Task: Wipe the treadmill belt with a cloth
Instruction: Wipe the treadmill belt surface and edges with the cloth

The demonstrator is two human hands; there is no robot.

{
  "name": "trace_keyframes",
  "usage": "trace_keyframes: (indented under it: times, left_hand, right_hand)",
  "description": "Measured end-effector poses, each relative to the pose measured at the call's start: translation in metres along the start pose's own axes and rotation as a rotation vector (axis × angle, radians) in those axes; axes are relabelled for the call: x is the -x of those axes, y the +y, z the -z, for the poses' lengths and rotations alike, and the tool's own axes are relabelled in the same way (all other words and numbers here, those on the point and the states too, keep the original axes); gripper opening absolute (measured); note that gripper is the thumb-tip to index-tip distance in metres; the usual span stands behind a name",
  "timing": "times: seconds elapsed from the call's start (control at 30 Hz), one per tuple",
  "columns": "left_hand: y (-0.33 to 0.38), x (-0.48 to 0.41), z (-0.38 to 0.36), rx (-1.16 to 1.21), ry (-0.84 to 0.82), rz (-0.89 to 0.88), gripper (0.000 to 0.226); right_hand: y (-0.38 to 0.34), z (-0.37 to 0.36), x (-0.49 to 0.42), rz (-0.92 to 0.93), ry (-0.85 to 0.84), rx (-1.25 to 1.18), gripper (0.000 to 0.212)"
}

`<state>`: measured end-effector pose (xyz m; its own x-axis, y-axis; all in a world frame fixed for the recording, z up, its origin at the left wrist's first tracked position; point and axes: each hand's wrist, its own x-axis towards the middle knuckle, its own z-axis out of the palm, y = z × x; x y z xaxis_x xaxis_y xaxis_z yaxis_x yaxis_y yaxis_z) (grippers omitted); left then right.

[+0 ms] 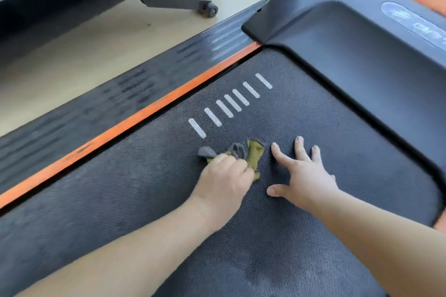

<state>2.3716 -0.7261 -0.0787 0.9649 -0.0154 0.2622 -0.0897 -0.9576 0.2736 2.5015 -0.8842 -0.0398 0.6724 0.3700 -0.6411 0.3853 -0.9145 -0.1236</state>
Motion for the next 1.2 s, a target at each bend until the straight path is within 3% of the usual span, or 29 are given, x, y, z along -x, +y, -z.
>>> trace_keyframes:
  times: [0.07, 0.1, 0.2, 0.27, 0.33, 0.4, 0.47, 0.57, 0.67, 0.73, 0.8, 0.87, 0.93, 1.0, 1.07, 1.13, 1.2]
  left_hand:
    - [0.0, 0.012, -0.002, 0.001, -0.122, -0.161, 0.016]
    - [-0.015, 0.009, -0.004, -0.022, -0.138, -0.143, 0.013]
    - [-0.063, -0.013, 0.0, -0.021, -0.01, 0.27, 0.013]
    - [-0.05, -0.018, 0.002, 0.039, 0.056, 0.446, 0.011]
    - [-0.007, -0.007, -0.003, 0.12, -0.025, 0.374, 0.013]
    - [0.027, 0.011, -0.007, 0.181, -0.131, 0.171, 0.013]
    - [0.017, 0.015, -0.008, 0.193, -0.147, 0.108, 0.011]
    - [-0.023, -0.005, 0.002, 0.169, -0.028, 0.351, 0.011]
    - [-0.017, -0.009, 0.005, 0.217, 0.08, 0.545, 0.033]
    - [0.016, 0.002, -0.002, 0.241, -0.009, 0.464, 0.022]
    - [0.042, 0.023, -0.008, 0.235, -0.132, 0.222, 0.008]
    - [0.025, 0.029, -0.009, 0.162, -0.168, 0.086, 0.007]
    - [-0.014, 0.011, -0.001, 0.087, -0.136, 0.152, 0.013]
    - [-0.045, -0.005, 0.011, 0.07, -0.019, 0.412, 0.021]
    - [-0.04, -0.005, 0.007, 0.085, 0.043, 0.546, 0.022]
    - [-0.002, 0.006, -0.001, 0.155, -0.018, 0.463, 0.015]
    - [0.036, 0.027, -0.007, 0.243, -0.14, 0.208, 0.005]
  right_hand:
    - [0.0, 0.0, 0.0, 0.006, 0.004, 0.008, 0.104]
    - [0.0, 0.0, -0.001, 0.01, 0.009, 0.006, 0.104]
    - [-0.001, 0.002, 0.001, 0.004, -0.002, 0.004, 0.104]
    - [-0.001, 0.0, 0.001, 0.001, 0.002, 0.001, 0.104]
    - [-0.001, 0.001, 0.002, -0.001, 0.011, 0.006, 0.105]
    - [0.0, 0.0, 0.003, 0.002, 0.02, 0.014, 0.104]
    - [0.001, -0.002, 0.002, 0.012, 0.025, 0.022, 0.104]
    - [0.001, 0.0, 0.002, 0.006, 0.018, 0.022, 0.104]
    - [-0.001, -0.001, 0.002, 0.01, 0.019, 0.033, 0.104]
    - [0.0, 0.0, 0.002, 0.01, 0.03, 0.034, 0.104]
    - [0.0, 0.0, 0.004, 0.012, 0.032, 0.048, 0.102]
    - [0.001, -0.001, 0.002, 0.028, 0.038, 0.049, 0.104]
    - [0.001, -0.001, 0.001, 0.028, 0.036, 0.043, 0.105]
    - [0.0, 0.001, 0.003, 0.018, 0.02, 0.033, 0.104]
    - [-0.001, -0.001, 0.003, 0.026, 0.028, 0.032, 0.104]
    - [-0.001, 0.0, 0.002, 0.024, 0.042, 0.031, 0.103]
    - [0.0, 0.001, 0.003, 0.013, 0.038, 0.049, 0.102]
